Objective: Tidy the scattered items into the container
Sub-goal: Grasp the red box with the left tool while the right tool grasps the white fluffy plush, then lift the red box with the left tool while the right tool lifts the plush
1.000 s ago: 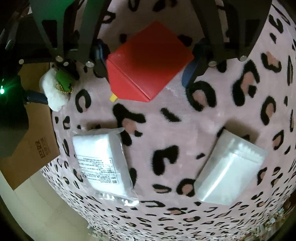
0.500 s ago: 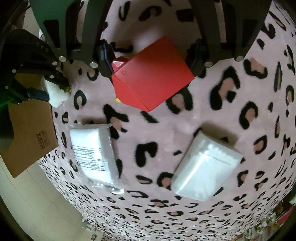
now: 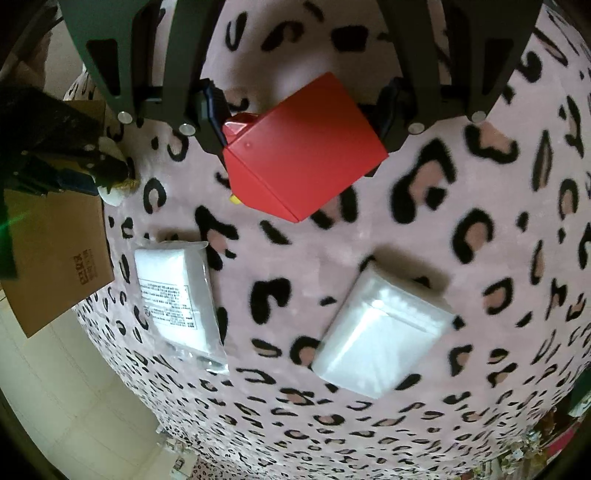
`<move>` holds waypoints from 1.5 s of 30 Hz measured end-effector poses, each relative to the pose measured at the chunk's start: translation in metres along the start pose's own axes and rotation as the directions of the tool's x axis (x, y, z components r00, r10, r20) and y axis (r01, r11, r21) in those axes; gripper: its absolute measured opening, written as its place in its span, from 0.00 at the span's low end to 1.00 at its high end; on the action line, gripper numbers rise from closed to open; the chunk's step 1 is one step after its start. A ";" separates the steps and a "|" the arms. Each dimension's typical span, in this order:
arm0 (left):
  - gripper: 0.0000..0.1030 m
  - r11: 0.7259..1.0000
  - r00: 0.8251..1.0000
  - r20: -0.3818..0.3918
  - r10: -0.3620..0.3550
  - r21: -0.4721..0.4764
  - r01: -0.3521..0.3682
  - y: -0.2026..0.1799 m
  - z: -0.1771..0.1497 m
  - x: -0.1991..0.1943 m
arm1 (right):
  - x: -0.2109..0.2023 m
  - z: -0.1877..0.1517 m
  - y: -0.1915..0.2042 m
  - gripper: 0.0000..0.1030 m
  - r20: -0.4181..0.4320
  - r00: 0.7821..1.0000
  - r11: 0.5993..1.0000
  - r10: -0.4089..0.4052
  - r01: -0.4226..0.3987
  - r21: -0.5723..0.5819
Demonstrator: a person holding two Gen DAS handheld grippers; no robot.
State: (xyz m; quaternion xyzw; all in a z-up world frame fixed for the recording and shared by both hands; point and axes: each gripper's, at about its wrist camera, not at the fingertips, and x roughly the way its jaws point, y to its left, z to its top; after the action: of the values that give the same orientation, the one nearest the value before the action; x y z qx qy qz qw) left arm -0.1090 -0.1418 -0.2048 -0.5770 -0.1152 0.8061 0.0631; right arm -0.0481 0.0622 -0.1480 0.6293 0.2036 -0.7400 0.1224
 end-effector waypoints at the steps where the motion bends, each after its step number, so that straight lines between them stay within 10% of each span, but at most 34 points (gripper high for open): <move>1: 0.62 1.000 1.000 0.002 0.004 0.000 -0.004 0.002 -0.002 -0.004 | -0.005 -0.001 0.001 0.41 0.004 1.000 1.000 0.028 -0.028 0.004; 10: 0.62 0.998 0.999 0.010 0.045 -0.032 -0.045 0.028 -0.021 -0.035 | -0.034 -0.012 0.030 0.33 0.021 0.986 0.986 0.165 -0.164 -0.027; 17: 0.62 0.997 0.998 0.018 0.059 -0.059 -0.057 0.044 -0.031 -0.048 | -0.022 -0.014 0.036 0.34 -0.022 0.998 0.997 0.061 -0.062 -0.038; 24: 0.62 0.997 0.999 0.016 0.034 -0.063 -0.033 0.041 -0.032 -0.048 | 0.020 -0.014 0.044 0.56 -0.160 0.987 0.998 -0.005 -0.004 -0.058; 42: 0.62 0.998 0.997 0.059 0.049 -0.041 -0.047 0.037 -0.044 -0.079 | -0.088 -0.051 0.069 0.51 0.083 0.971 0.974 0.226 -0.225 -0.020; 45: 0.62 0.998 0.996 0.069 0.055 -0.038 -0.053 0.036 -0.047 -0.090 | -0.084 0.026 0.019 0.51 0.112 0.964 0.970 0.243 -0.238 -0.055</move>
State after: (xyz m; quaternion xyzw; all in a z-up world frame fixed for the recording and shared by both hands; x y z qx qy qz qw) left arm -0.0337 -0.1928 -0.1462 -0.5525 -0.1164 0.8249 0.0267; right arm -0.0474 0.0272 -0.0655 0.6018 0.1332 -0.7513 0.2360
